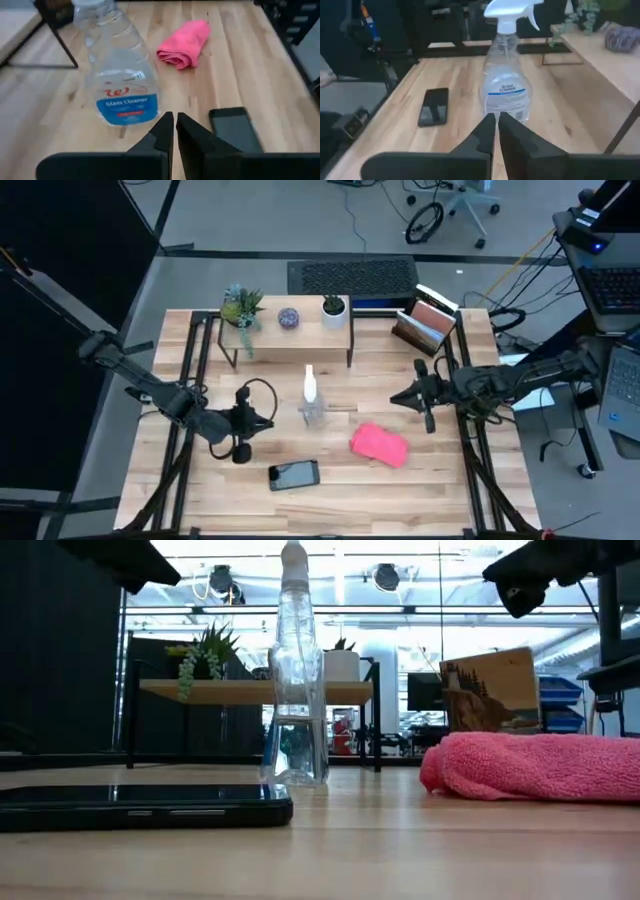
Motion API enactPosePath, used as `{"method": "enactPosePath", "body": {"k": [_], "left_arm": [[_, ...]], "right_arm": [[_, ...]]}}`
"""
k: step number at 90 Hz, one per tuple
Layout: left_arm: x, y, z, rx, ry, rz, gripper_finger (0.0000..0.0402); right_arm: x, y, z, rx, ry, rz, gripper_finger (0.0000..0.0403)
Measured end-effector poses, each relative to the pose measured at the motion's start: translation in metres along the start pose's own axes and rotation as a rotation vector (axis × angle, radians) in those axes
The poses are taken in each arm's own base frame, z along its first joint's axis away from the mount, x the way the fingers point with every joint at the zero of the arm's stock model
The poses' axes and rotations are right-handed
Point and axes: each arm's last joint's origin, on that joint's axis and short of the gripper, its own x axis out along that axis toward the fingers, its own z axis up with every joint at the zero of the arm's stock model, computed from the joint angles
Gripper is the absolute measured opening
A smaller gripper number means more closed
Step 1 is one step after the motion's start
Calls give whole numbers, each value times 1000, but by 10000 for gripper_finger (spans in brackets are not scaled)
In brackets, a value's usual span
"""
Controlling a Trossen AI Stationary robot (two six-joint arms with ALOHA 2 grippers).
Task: Apply microfiber cloth
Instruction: Return to Home Position
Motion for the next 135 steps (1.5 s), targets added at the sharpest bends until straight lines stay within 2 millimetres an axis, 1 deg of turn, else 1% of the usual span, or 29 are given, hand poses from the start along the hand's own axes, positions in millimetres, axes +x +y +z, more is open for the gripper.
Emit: {"method": "enactPosePath", "body": {"k": [10, 17, 30, 46, 63, 74, 83, 97, 114, 135], "left_arm": [[5, 6, -5, 13, -24, 20, 8], [3, 12, -12, -7, -55, 24, 8], [-2, 25, -27, -83, -138, 21, 8], [-7, 32, -45, -140, -215, -67, 8], [-10, 37, -59, -173, -291, -85, 8], [-9, 38, -65, -189, -324, -92, 8], [-7, 38, -72, -193, -331, -93, 8], [-5, 39, -78, -190, -338, -100, 8], [0, 42, -90, -168, -386, -281, 8], [6, 62, -117, -183, -378, -171, 8]], "right_arm": [[-6, -6, -11, -21, -98, 67, 8], [-12, -10, -19, -8, -144, 55, 9], [-20, -18, -36, 30, -176, -17, 9], [-27, -19, -49, 39, -224, -21, 9], [-27, -21, -74, 82, -238, -27, 9], [-27, -21, -85, 81, -225, -28, 9], [-27, -21, -89, 69, -184, -37, 9], [-26, -20, -90, 35, -163, -25, 9], [-24, -20, -92, 65, -140, -25, 9], [-24, -20, -92, 68, -140, -24, 9]]}}
